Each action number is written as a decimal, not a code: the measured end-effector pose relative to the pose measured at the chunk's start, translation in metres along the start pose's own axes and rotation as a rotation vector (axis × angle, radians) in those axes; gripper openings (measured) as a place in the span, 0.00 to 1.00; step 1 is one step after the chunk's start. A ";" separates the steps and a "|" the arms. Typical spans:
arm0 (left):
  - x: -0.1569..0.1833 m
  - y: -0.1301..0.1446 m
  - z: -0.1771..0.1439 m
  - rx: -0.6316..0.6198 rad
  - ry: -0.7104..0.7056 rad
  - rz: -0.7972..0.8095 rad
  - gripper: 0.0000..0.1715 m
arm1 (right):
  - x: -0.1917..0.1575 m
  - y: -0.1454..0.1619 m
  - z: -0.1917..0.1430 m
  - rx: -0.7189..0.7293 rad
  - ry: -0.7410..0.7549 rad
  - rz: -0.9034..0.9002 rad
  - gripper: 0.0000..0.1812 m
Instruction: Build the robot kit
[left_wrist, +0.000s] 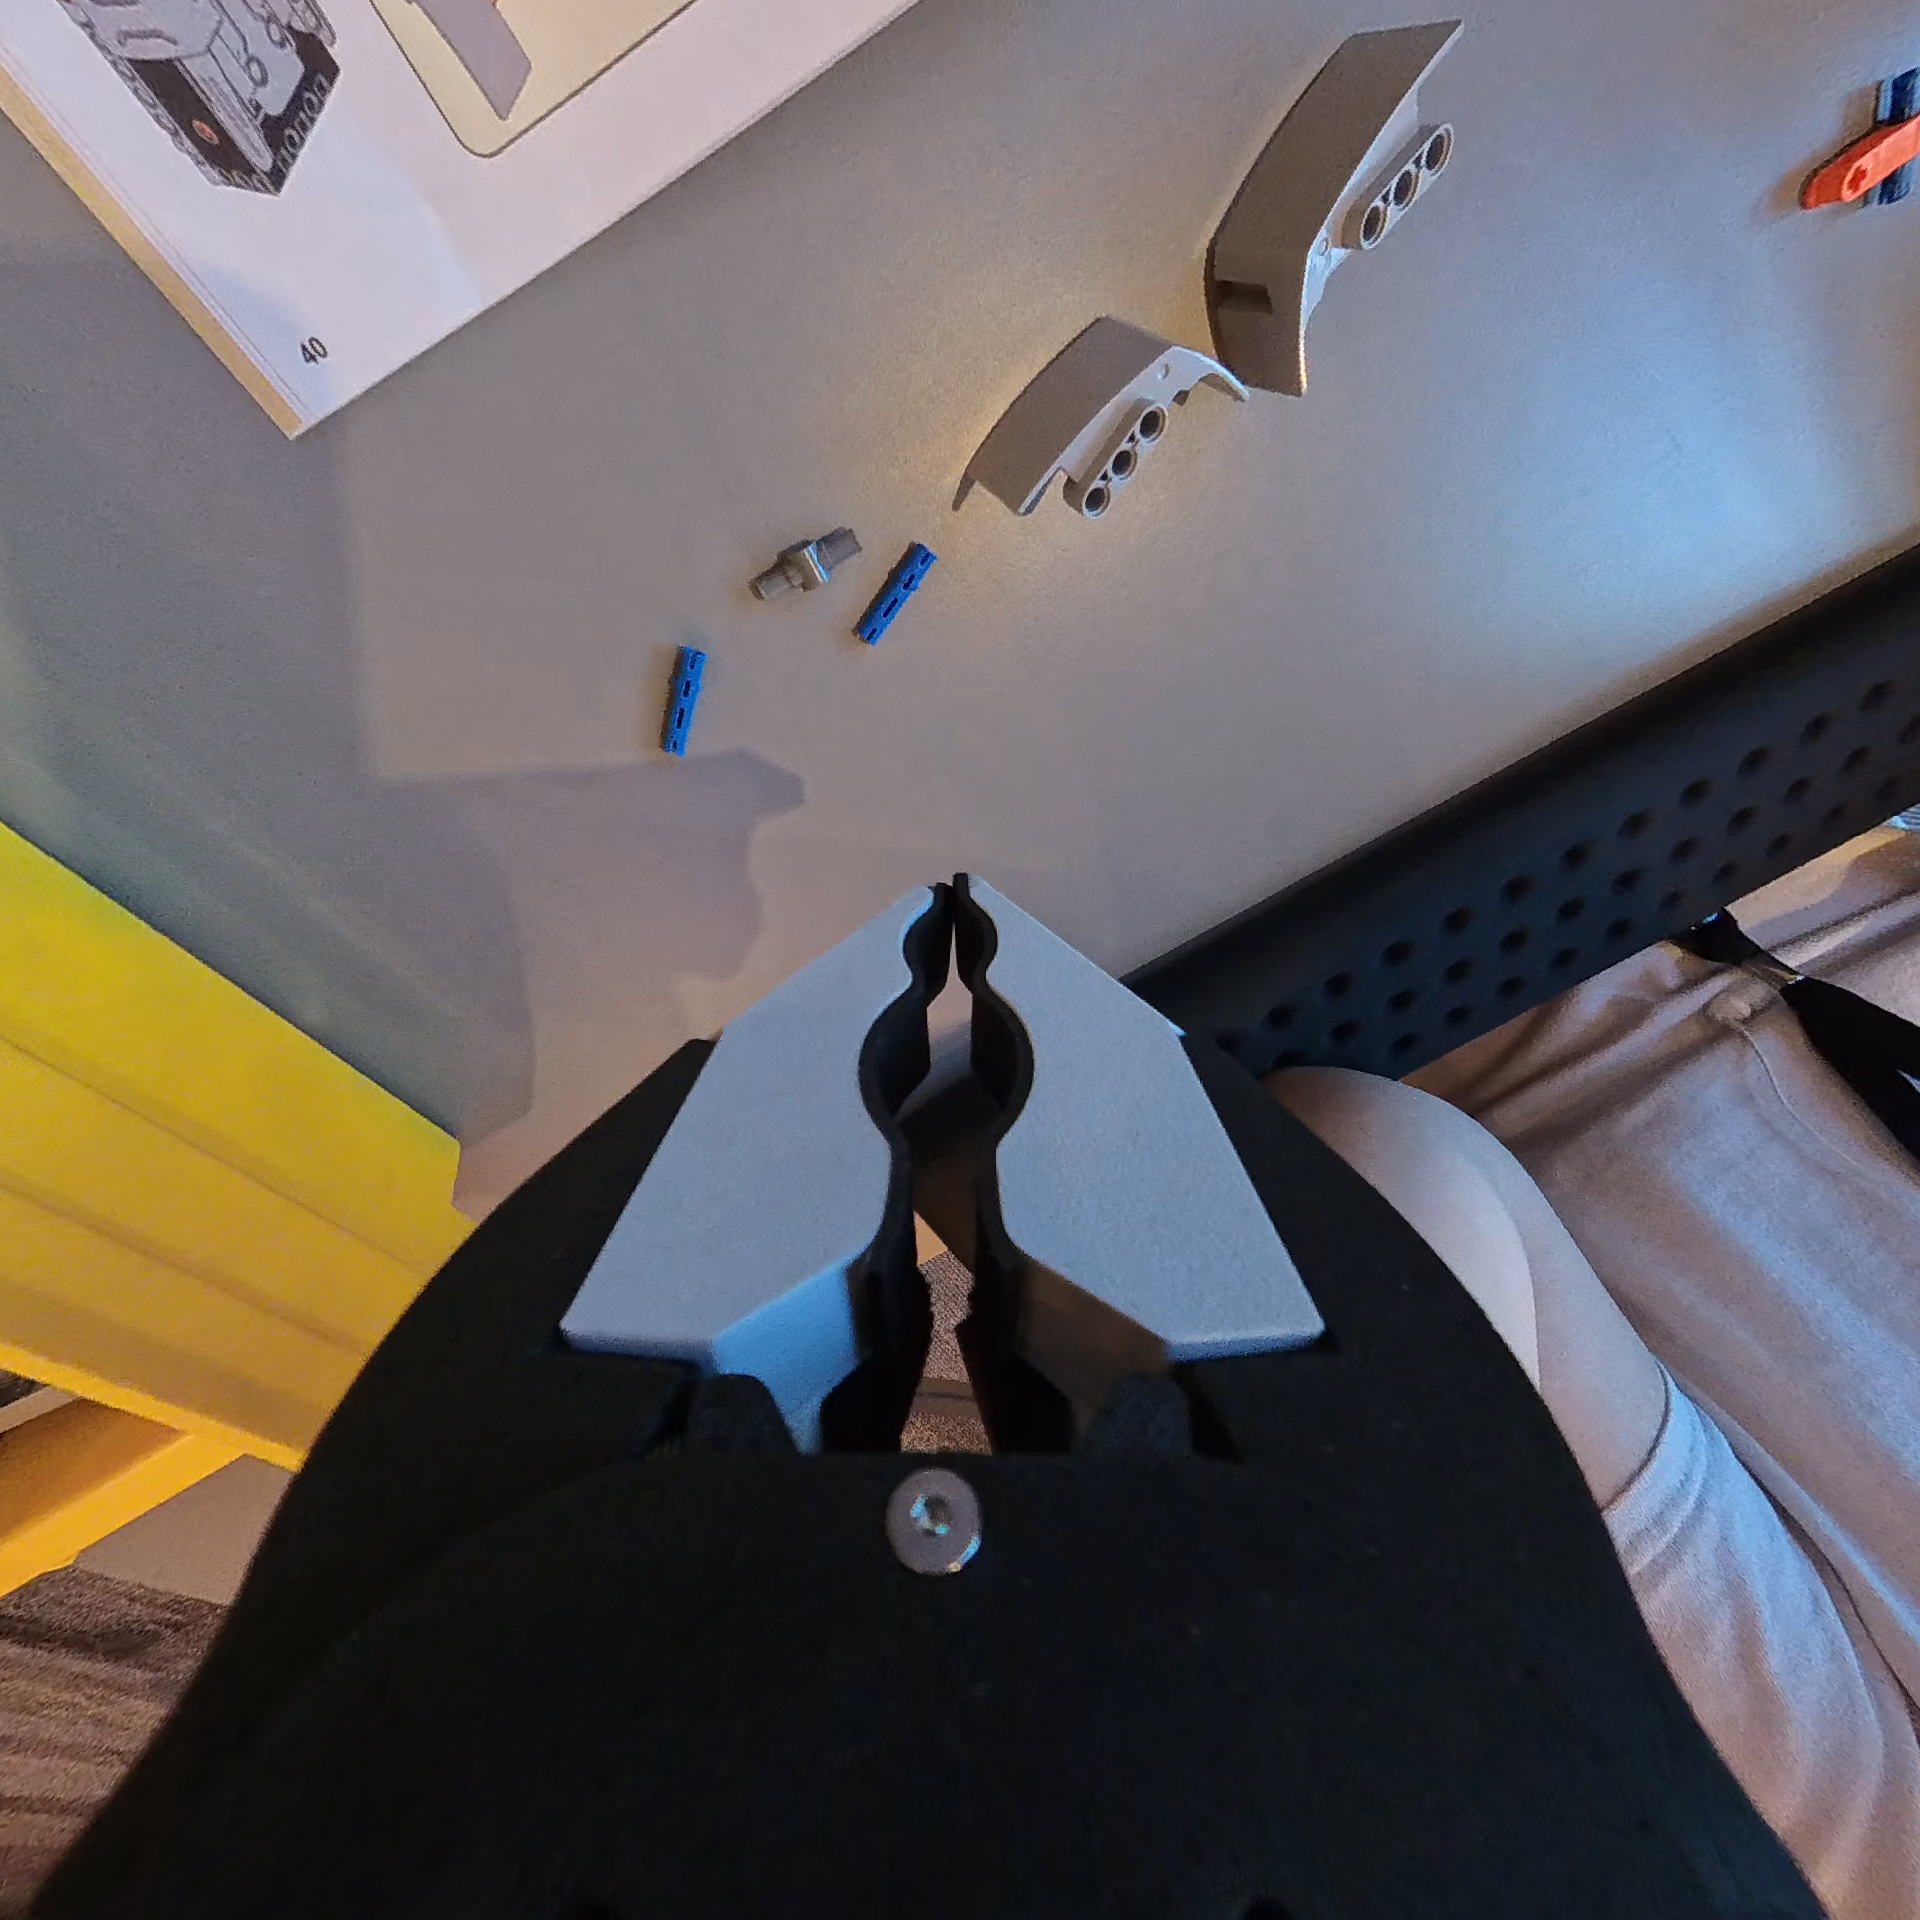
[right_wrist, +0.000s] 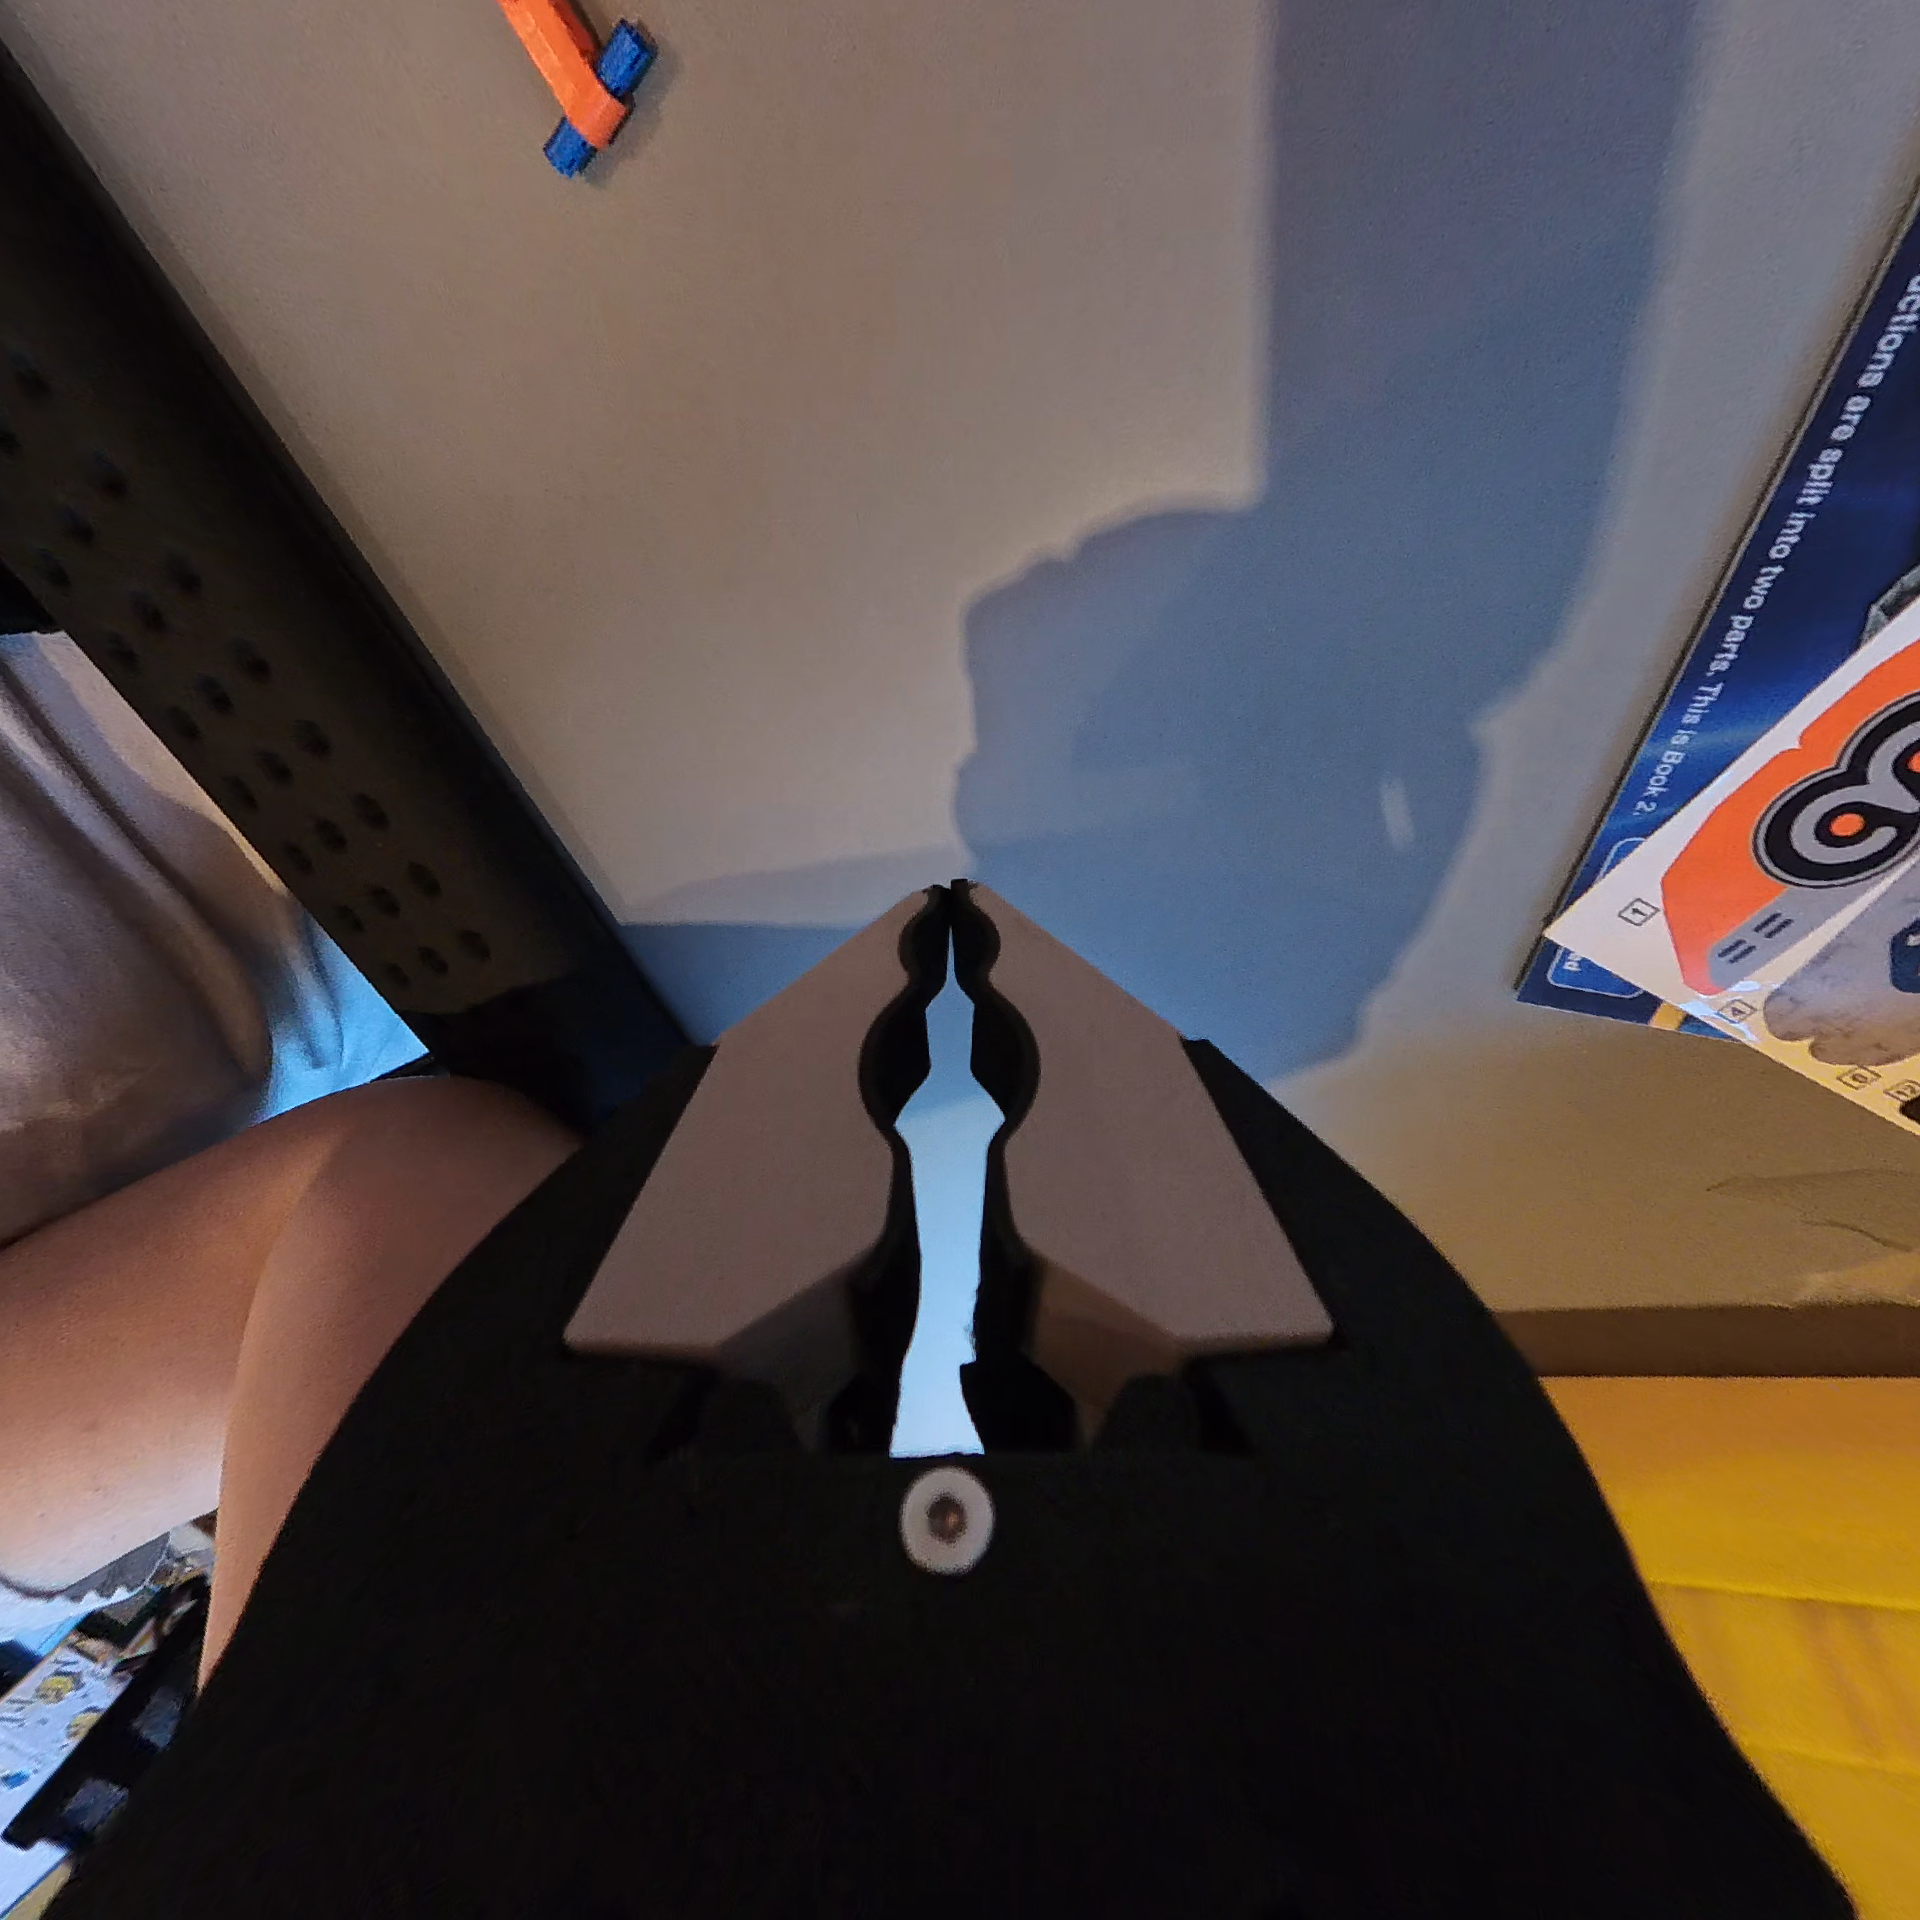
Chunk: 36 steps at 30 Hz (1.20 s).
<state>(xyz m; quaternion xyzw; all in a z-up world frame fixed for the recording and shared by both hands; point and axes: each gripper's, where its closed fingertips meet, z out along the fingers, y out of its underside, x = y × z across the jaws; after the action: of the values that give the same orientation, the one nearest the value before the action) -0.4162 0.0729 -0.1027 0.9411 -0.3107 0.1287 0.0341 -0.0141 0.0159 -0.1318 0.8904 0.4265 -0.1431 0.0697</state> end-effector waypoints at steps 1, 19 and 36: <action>0.000 0.000 0.000 -0.001 0.001 -0.001 0.00 | 0.000 0.000 0.001 -0.003 -0.003 0.004 0.00; -0.047 -0.026 0.026 -0.028 -0.077 -0.119 0.15 | 0.000 0.003 0.001 -0.002 -0.033 0.020 0.00; -0.057 -0.016 0.050 -0.157 -0.087 -0.085 0.04 | 0.001 0.006 0.001 0.009 -0.054 0.037 0.00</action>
<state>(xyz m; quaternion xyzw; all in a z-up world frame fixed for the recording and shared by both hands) -0.4400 0.1113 -0.1658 0.9526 -0.2809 0.0614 0.0996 -0.0092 0.0124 -0.1325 0.8942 0.4074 -0.1678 0.0798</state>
